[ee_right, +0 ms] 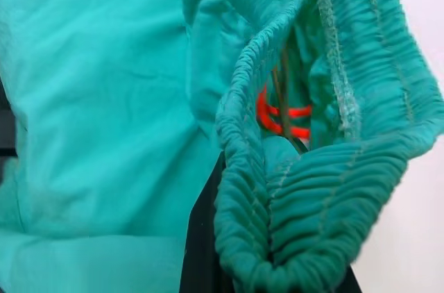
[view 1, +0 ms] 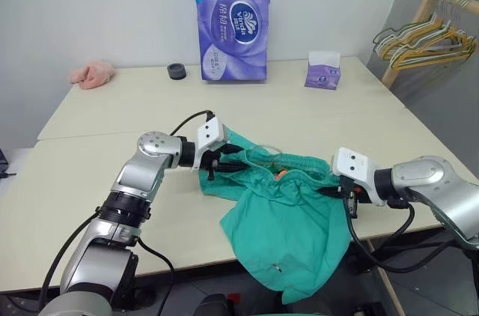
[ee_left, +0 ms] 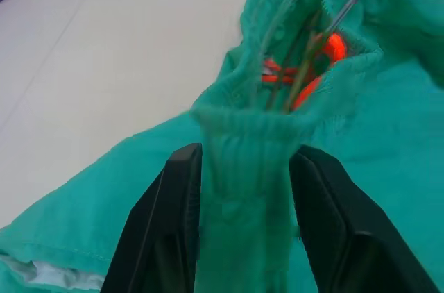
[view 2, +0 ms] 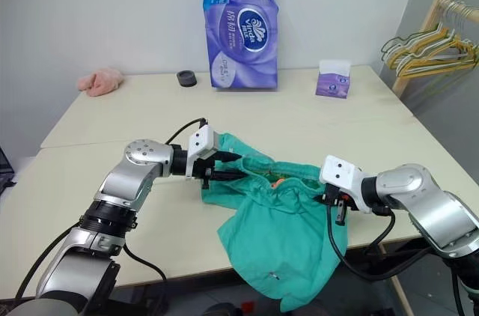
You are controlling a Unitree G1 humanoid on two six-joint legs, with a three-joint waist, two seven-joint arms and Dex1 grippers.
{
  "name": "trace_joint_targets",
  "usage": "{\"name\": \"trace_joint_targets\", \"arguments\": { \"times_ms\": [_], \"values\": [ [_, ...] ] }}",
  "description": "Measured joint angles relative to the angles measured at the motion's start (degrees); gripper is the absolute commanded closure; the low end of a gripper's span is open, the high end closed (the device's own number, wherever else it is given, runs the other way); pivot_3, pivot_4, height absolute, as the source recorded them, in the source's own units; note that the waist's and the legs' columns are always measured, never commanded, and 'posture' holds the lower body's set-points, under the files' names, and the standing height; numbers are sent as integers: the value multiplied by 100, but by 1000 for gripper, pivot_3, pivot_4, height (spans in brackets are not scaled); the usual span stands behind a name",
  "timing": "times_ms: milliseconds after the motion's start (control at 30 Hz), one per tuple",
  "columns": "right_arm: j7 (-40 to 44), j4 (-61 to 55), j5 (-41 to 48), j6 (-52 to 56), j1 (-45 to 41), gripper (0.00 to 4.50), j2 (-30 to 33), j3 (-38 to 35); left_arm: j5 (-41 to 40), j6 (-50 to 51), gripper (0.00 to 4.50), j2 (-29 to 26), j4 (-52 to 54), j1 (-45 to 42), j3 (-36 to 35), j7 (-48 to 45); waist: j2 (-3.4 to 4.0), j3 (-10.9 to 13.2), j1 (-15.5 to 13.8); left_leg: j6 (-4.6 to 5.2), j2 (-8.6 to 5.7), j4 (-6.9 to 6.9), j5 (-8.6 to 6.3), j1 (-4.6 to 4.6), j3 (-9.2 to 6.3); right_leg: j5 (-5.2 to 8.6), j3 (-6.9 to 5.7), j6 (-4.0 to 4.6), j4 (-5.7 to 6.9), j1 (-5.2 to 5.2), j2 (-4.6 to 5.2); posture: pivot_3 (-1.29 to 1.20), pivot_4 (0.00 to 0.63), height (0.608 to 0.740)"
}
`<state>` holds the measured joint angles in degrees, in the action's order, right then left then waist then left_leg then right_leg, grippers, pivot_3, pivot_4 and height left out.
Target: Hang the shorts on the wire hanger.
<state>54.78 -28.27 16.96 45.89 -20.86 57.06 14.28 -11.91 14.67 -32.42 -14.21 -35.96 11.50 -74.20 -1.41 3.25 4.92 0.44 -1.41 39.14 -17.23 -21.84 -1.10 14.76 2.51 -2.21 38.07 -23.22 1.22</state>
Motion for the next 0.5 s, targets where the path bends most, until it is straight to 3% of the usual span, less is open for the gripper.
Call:
{"name": "trace_joint_targets", "arguments": {
  "times_ms": [100,300,500],
  "values": [
    [7,66,-55,-57,-2,4500,2,1,-35,4,2931,-43,86,42,6,-152,0,0,0,0,0,0,0,0,0,0,0,0,0,0,0,-149,39,740],
    [15,110,-130,-117,-17,4500,-31,41,132,-205,4456,-57,24,71,78,-137,0,0,-2,0,0,1,0,0,1,0,1,0,0,0,0,-153,39,740],
    [-110,257,-331,-128,-117,4500,-224,74,337,-622,4456,-185,-142,184,217,-276,0,0,2,0,0,0,0,1,1,0,0,1,0,0,0,-153,39,740]
  ]
}}
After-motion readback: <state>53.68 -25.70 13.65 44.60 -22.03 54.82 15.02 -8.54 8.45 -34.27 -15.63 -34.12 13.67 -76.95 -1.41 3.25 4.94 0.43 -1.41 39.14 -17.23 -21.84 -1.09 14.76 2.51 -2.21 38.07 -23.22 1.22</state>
